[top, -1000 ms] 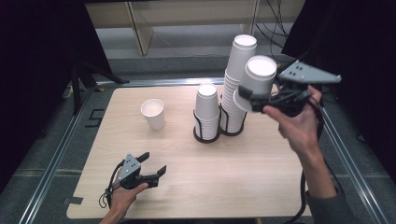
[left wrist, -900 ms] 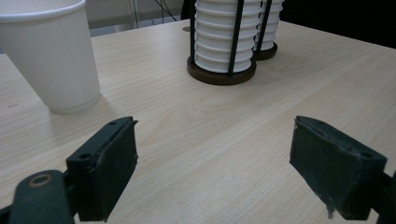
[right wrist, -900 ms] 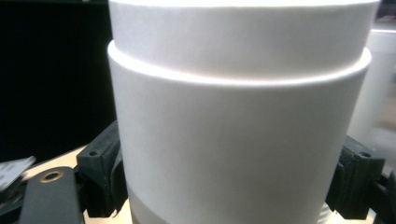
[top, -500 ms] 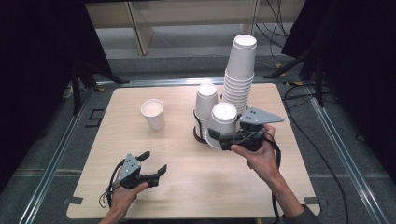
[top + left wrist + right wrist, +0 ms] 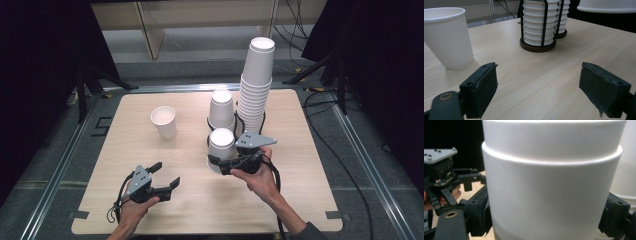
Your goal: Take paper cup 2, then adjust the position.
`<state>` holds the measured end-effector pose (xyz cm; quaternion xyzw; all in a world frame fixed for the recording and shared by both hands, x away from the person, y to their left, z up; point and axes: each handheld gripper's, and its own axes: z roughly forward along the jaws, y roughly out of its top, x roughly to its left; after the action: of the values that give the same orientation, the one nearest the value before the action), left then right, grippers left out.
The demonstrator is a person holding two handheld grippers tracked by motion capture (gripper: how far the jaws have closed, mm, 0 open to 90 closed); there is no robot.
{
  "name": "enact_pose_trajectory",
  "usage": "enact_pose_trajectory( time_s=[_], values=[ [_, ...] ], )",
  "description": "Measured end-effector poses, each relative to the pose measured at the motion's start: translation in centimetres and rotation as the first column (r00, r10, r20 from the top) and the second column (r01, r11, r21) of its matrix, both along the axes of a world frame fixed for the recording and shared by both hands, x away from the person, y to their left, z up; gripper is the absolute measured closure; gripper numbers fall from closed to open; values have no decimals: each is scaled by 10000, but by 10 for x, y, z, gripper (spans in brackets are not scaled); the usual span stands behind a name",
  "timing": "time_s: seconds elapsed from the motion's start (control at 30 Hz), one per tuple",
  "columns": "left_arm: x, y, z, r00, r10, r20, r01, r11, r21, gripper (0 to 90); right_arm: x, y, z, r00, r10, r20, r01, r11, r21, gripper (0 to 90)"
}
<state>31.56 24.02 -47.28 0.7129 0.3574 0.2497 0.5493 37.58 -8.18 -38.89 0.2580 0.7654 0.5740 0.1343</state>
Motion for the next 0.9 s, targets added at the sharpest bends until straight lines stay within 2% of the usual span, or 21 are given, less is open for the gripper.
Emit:
enact_pose_trajectory(
  time_s=[0.03, 0.07, 0.17, 0.23, 0.33, 0.4, 0.43, 0.57, 0.6, 0.63, 0.67, 0.7, 0.73, 0.77, 0.8, 0.83, 0.9],
  values=[
    [0, 1, 0, 10000, 12, 0, -12, 10000, -3, 142, 1, 1, -3, 9998, 36, 175, -35, 10000, -22, 178],
    [1, 0, 0, 10000, -32, 81, 32, 10000, -80, 142, 0, 3, -6, 10000, 78, 15, -78, 9999, -100, 178],
    [0, 1, 0, 10000, -8, 25, 8, 10000, -5, 142, 1, 7, -13, 9998, 179, 35, -178, 9997, -159, 178],
    [0, 1, 1, 10000, 7, 3, -7, 10000, 34, 142, 1, 11, -19, 9988, 423, -246, -427, 9990, -121, 178],
    [0, 1, 0, 9999, -14, 132, 15, 9999, -120, 142, 1, 13, -24, 9991, 338, -268, -349, 9985, -416, 178],
    [-1, 2, 1, 9999, 8, 138, -6, 9999, -122, 142, 1, 17, -28, 9988, 438, -204, -444, 9985, -315, 178],
    [-2, 3, 2, 10000, 73, 46, -73, 10000, -3, 142, 1, 17, -28, 9985, 435, -330, -448, 9981, -425, 178],
    [-2, 3, 1, 9999, 50, 140, -48, 9998, -173, 142, 0, 22, -33, 9984, 488, -277, -499, 9978, -438, 178],
    [-2, 3, 2, 9999, 72, 123, -71, 9999, -98, 142, 0, 24, -34, 9973, 608, -419, -624, 9974, -374, 179],
    [-2, 3, 2, 9998, 17, 177, -15, 9999, -124, 142, 0, 25, -35, 9979, 600, -256, -610, 9974, -394, 178],
    [-2, 2, 1, 9997, -77, 221, 83, 9996, -276, 142, -1, 26, -35, 9971, 664, -381, -678, 9970, -376, 178],
    [-3, 2, 2, 9998, -98, 171, 102, 9997, -207, 142, -1, 28, -36, 9974, 627, -366, -640, 9973, -359, 178],
    [-3, 1, 2, 9994, -203, 274, 212, 9992, -328, 142, -2, 29, -36, 9962, 679, -544, -699, 9969, -373, 178],
    [-4, 1, 2, 9993, -240, 272, 249, 9991, -338, 142, -2, 31, -37, 9961, 736, -482, -749, 9969, -251, 178],
    [-3, 0, 2, 9988, -353, 338, 367, 9985, -415, 142, -1, 31, -37, 9973, 654, -340, -667, 9971, -375, 178],
    [-4, -2, 2, 9986, -411, 324, 424, 9983, -390, 142, -1, 34, -38, 9953, 834, -496, -843, 9963, -158, 178],
    [-5, -4, 2, 9979, -553, 329, 567, 9974, -434, 142, 0, 36, -38, 9970, 704, -315, -712, 9972, -232, 179]
  ],
)
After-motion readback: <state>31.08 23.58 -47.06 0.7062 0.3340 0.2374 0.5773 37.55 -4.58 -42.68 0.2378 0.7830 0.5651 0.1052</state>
